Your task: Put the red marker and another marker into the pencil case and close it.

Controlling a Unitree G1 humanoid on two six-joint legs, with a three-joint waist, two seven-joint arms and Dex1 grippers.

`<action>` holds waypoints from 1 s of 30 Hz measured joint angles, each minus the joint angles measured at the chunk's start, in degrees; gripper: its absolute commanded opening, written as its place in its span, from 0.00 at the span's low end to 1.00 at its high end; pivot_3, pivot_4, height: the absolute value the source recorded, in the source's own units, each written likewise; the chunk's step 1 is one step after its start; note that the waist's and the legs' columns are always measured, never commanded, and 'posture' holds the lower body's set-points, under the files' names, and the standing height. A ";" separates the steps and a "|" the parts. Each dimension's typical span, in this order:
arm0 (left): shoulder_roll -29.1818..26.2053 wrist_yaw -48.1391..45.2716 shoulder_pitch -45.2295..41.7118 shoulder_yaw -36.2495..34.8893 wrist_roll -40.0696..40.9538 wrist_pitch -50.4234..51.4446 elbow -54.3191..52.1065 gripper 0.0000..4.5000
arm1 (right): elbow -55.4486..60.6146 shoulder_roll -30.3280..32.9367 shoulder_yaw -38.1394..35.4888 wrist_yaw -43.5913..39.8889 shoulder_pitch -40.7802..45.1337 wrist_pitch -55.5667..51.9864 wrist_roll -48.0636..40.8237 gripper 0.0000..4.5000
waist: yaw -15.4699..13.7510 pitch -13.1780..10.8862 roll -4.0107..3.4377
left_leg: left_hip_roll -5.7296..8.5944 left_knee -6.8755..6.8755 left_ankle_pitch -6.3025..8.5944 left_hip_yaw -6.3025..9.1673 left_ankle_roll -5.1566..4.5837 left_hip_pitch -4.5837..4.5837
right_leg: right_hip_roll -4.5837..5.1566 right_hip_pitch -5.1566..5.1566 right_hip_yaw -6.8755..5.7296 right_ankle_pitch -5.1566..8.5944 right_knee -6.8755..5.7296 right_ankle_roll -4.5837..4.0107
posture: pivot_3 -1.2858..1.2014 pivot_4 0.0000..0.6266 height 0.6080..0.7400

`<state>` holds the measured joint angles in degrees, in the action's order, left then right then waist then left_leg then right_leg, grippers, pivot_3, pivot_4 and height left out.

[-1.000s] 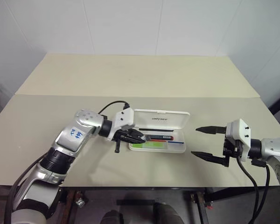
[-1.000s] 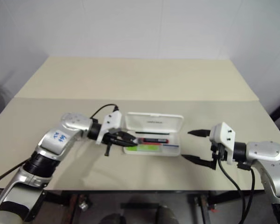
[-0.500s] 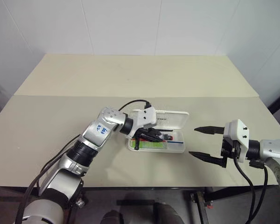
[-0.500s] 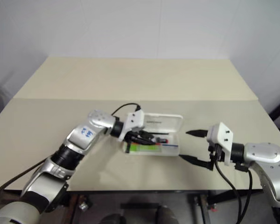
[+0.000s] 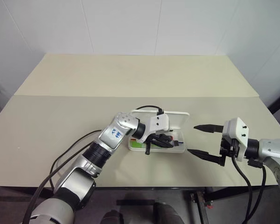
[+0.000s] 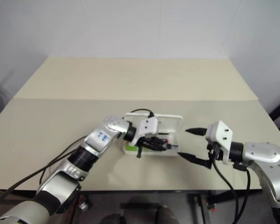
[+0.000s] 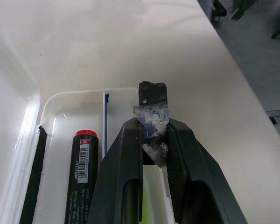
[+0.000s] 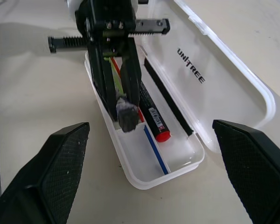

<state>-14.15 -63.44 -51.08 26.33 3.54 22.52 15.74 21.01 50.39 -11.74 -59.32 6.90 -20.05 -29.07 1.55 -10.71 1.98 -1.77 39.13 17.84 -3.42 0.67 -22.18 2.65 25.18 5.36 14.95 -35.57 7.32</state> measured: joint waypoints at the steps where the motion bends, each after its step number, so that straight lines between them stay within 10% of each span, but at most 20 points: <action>1: 0.27 0.00 -0.01 0.17 -0.39 -0.30 0.85 0.08 | 0.43 0.00 0.00 0.10 0.00 -0.05 -0.10 1.00 | -0.03 0.00 0.00 | 0.00 0.00 0.00 0.00 0.00 0.00 | 0.00 0.00 0.00 0.00 0.00 0.00 | 0.52 0.24 1.00; 30: 7.81 4.62 -2.52 -1.00 -3.94 -7.20 15.22 0.08 | 3.39 -0.30 -0.01 3.10 -1.14 -1.21 -1.69 1.00 | -0.10 0.00 0.01 | 0.02 0.00 0.01 0.00 -0.01 -0.02 | 0.01 -0.03 0.00 -0.03 0.06 0.05 | 0.52 0.24 1.00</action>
<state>-6.34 -58.82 -53.60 25.33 -0.41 15.32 30.96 24.41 50.09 -11.75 -56.22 5.76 -21.26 -30.76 1.44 -10.71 1.99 -1.75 39.13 17.85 -3.42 0.66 -22.19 2.65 25.15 5.36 14.93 -35.51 7.37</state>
